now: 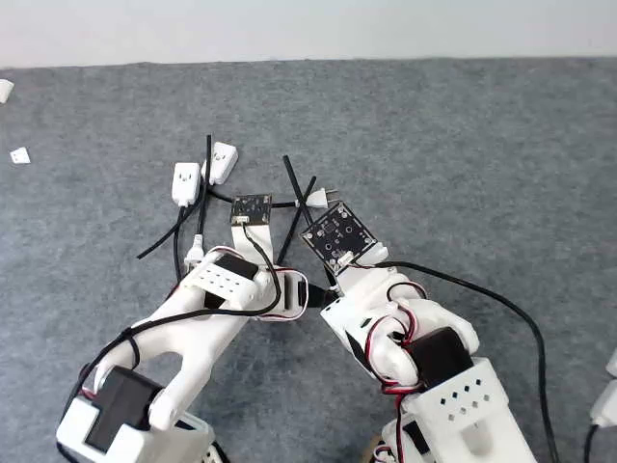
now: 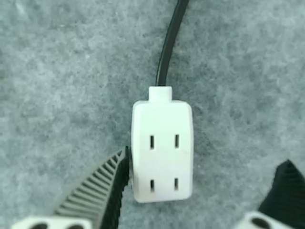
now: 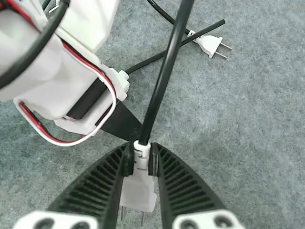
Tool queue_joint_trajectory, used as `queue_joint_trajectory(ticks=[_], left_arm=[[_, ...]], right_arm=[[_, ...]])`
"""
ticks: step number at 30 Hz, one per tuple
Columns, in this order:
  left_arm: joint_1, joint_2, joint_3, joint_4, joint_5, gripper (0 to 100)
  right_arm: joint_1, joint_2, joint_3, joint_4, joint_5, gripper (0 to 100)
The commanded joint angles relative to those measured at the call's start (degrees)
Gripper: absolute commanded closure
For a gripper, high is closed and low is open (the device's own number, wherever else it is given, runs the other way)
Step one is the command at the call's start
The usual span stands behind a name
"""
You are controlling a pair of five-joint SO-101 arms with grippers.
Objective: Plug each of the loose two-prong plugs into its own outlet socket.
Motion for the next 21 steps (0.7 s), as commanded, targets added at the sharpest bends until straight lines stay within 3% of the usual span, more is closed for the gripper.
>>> queue_joint_trajectory(ticks=[1, 5, 8, 10, 14, 19, 21], left_arm=[[-2.9, -6.59, -1.45, 2.9, -2.64, 56], [-11.08, -15.91, 3.21, 6.68, -10.99, 56], [-18.64, -20.31, 9.36, 5.1, -16.09, 56], [-18.64, -22.51, 12.26, 4.48, -18.11, 56], [-15.74, -25.58, 14.37, 6.07, -29.98, 57], [-15.82, -24.97, 14.02, 5.45, -37.8, 76], [-15.56, -24.0, 14.9, 2.9, -40.53, 76]], right_arm=[[0.66, -1.19, -1.76, -0.4, -0.7, 99.0], [0.66, -1.19, -1.76, -0.4, -0.79, 99.0], [0.66, -1.19, -1.76, -0.31, -0.79, 99.0], [0.57, -1.19, -1.67, -0.48, -0.79, 99.0], [0.31, -1.19, -1.67, -0.22, -0.79, 99.0], [-5.32, -1.19, -0.97, -0.04, -0.7, 99.0], [-7.16, -1.19, -0.7, -0.13, -0.53, 99.0]])
